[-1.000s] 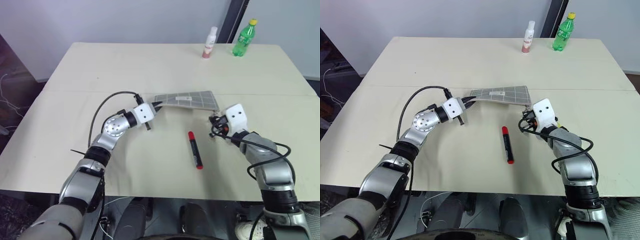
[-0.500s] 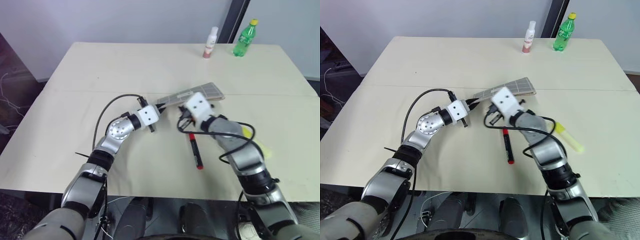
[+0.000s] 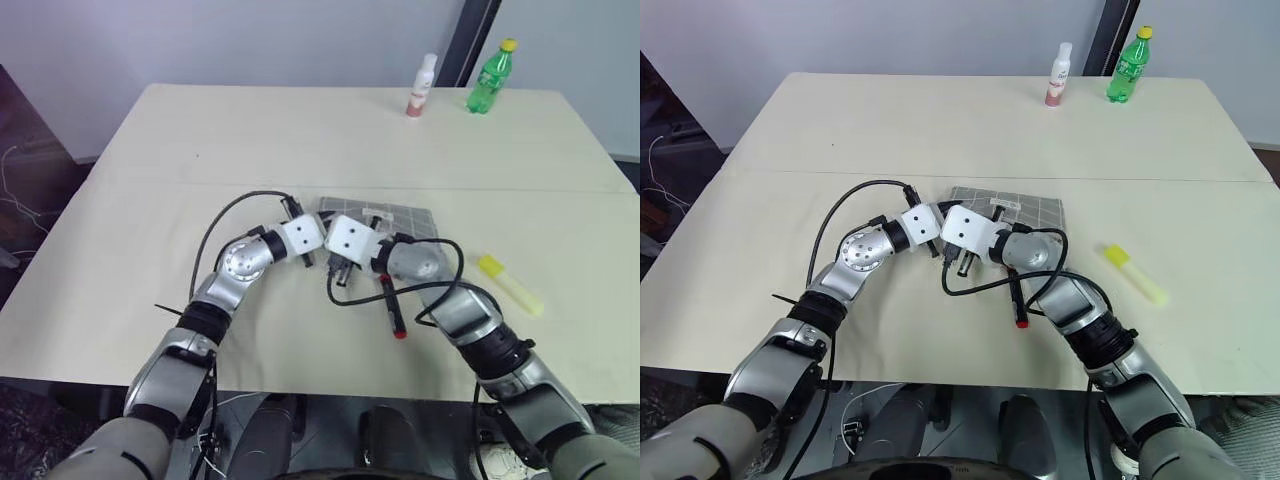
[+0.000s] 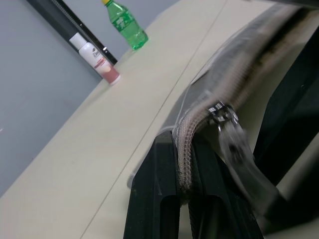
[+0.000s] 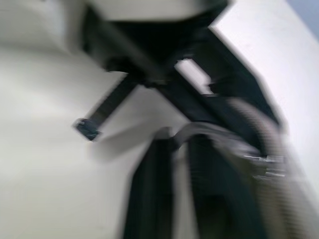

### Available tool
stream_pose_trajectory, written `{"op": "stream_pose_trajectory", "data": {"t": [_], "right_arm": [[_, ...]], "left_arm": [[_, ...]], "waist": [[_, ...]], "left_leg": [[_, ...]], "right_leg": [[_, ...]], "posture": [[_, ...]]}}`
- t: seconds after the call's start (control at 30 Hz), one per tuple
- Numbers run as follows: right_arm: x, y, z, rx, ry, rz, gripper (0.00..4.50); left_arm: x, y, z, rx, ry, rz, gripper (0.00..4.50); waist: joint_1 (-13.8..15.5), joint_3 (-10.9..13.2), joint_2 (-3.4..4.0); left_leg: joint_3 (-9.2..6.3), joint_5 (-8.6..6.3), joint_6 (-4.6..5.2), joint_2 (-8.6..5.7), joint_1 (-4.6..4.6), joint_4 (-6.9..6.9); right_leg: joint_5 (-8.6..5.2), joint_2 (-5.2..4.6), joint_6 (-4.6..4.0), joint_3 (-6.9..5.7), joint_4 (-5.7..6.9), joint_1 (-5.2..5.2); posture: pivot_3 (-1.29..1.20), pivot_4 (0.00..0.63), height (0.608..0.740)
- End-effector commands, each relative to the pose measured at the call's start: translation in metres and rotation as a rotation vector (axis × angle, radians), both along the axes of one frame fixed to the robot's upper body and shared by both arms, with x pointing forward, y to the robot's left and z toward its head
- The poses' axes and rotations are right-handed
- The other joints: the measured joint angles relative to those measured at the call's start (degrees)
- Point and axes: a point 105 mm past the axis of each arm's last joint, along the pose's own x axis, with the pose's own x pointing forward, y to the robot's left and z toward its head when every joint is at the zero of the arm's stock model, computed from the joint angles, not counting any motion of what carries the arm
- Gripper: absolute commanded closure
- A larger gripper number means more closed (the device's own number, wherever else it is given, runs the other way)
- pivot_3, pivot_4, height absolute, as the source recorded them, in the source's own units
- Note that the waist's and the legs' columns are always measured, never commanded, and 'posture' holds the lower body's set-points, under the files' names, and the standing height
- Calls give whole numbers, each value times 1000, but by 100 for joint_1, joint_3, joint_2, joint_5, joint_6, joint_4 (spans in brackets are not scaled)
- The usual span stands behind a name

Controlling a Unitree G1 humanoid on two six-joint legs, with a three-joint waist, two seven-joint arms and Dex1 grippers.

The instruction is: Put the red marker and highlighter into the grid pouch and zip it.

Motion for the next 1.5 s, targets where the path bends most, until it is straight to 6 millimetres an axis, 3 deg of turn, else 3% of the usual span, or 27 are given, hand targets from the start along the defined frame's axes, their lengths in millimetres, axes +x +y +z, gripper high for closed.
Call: {"op": "stream_pose_trajectory", "data": {"t": [0.03, 0.17, 0.43, 0.5, 0.63, 0.7, 0.8, 0.9, 1.0, 1.17, 1.23, 1.33, 1.47, 1.5], "right_arm": [[-8, -10, 19, 12, -95, 7, 2195], [-26, -45, 14, 34, -43, -85, 69], [-65, -110, 40, 448, 4, -413, 23], [-77, -128, 42, 476, 6, -471, 23], [-86, -189, 42, 409, 0, -636, 23], [-87, -216, 38, 373, 23, -704, 23], [-88, -241, 32, 331, 50, -774, 23], [-94, -269, -1, 301, 201, -837, 23], [-98, -275, -20, 335, 320, -833, 23], [-91, -298, -31, 322, 352, -932, 23], [-90, -295, -34, 342, 386, -918, 23], [-89, -286, -32, 377, 406, -880, 1319], [-87, -274, -19, 351, 372, -804, 3496], [-87, -264, -11, 332, 349, -741, 3657]], "left_arm": [[-3, -2, 13, -23, -44, -11, 4500], [-3, 2, 13, -23, -44, -7, 4500], [4, 23, 15, -24, -28, 33, 4500], [3, 24, 14, -12, -30, 27, 4500], [6, 25, 14, -18, -27, 33, 4500], [6, 23, 14, -19, -23, 31, 4500], [7, 22, 12, -14, -18, 28, 4500], [8, 24, 13, -5, -12, 30, 4500], [7, 27, 12, 7, -16, 27, 4500], [7, 29, 12, 9, -19, 31, 4500], [7, 29, 12, 7, -20, 32, 4500], [6, 29, 13, 2, -21, 32, 4500], [6, 28, 13, 4, -21, 25, 4500], [5, 26, 14, 2, -25, 15, 4500]], "waist": [[-4, 0, 0], [16, -1, -1], [6, -1, -4], [18, -2, -4], [23, -2, -4], [17, -3, -5], [13, -3, -6], [9, -2, -8], [6, -2, -11], [-2, -2, -12], [6, -2, -14], [15, -2, -16], [9, -3, -15], [6, -3, -15]], "left_leg": [[0, 0, -1, 0, 0, 0], [-2, -7, -12, 1, 2, -1], [-4, -9, -15, 4, 4, -6], [-4, -10, -15, 4, 5, -8], [-1, -10, -15, -2, 4, -7], [2, -10, -14, -2, 4, -5], [2, -10, -13, 0, 6, -6], [2, -10, -10, 1, 5, -8], [2, -8, 0, 0, 6, -7], [2, -8, 0, 1, 12, 1], [1, -12, -6, 1, 13, 4], [-1, -12, -5, 1, 10, 5], [-1, -13, -4, 0, 10, 6], [0, -13, -4, 0, 10, 6]], "right_leg": [[0, 0, 0, 0, 0, 0], [0, 0, 0, 0, 0, 1], [0, -2, 0, 0, -2, 4], [0, -2, -1, 0, -2, 4], [0, -8, -1, 1, -9, 8], [0, -10, -1, 1, -17, 12], [0, -17, -2, 0, -18, 14], [0, -22, -1, -1, -17, 12], [0, -22, -1, -5, -18, 17], [0, -23, -1, -4, -17, 25], [0, -24, -1, -5, -18, 27], [0, -27, -1, -6, -19, 28], [0, -28, -1, -6, -19, 27], [0, -28, -1, -6, -19, 26]], "posture": [[0, 150, 740], [0, 150, 740], [0, 150, 740], [0, 150, 740], [0, 150, 740], [0, 150, 740], [0, 150, 740], [0, 150, 740], [0, 150, 740], [0, 150, 740], [0, 150, 740], [0, 150, 740], [0, 150, 740], [0, 150, 740]]}}
